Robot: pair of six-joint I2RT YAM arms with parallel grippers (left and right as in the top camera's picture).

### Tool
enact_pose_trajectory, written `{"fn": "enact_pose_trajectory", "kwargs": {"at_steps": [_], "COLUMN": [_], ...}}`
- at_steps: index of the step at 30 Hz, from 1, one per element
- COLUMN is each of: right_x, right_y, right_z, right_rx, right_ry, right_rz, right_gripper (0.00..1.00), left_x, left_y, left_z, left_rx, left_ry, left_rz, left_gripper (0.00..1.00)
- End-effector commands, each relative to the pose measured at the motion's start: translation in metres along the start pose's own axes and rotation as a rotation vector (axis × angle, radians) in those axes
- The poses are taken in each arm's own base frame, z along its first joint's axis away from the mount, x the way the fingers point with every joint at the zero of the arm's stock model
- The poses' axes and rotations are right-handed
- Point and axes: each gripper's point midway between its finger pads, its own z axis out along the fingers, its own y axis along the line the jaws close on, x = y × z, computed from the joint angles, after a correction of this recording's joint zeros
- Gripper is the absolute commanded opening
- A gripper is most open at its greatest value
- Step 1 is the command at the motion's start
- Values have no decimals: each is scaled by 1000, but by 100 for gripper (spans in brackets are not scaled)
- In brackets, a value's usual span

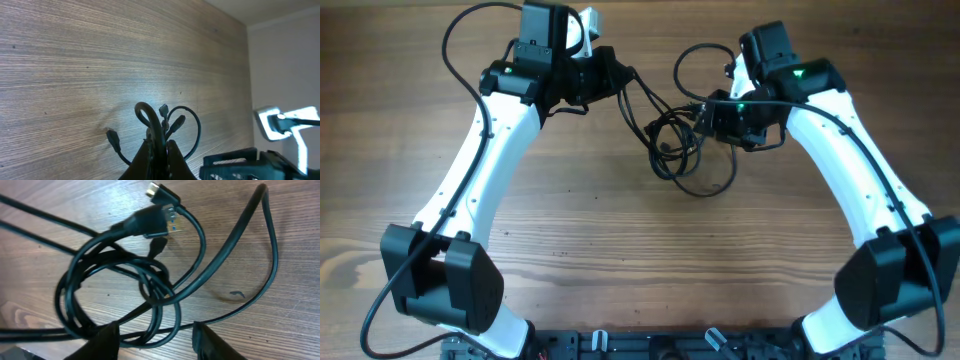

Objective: Untangle cables

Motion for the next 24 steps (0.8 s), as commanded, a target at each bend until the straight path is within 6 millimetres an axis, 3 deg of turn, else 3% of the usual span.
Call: {"fn": "enact_pose_trajectory", "kwargs": {"at_steps": [1,8,9,12,14,16,18,20,22,24], "right_x": [-2,-11,-12,-19,-19,-15,-12,-11,-12,-17], "right_y": [-16,-27,-27,-22,3,35,50,59,48,14], "right_z": [19,51,52,52,50,33,8,-31,-75,-106], "right_rx": [68,49,46,20,-105,-274,-357,-430,-427,-336], "right_ry": [5,-53,-58,-81,-62,-45,-65,-120,-215,-302], "right_rz": [84,161,159,144,50,-78,-143,-198,-191,-61], "right_gripper": [41,33,29,4,4,4,4,4,4,4], "left_x": [-3,-1,-1,-1,-1,1,2,2,1,0], "left_y": [2,4,4,4,4,5,5,6,9,10], "left_z": [-2,-2,-2,-2,-2,-2,-2,-2,-2,-2], "left_rx": [-7,-16,-16,-16,-17,-20,-23,-29,-46,-47], "left_ry": [-11,-3,-3,-3,-2,4,8,8,0,-2], "left_rz": [-21,-28,-29,-28,-29,-33,-36,-38,-38,-38], "left_gripper": [4,4,4,4,4,4,4,4,4,4]}}
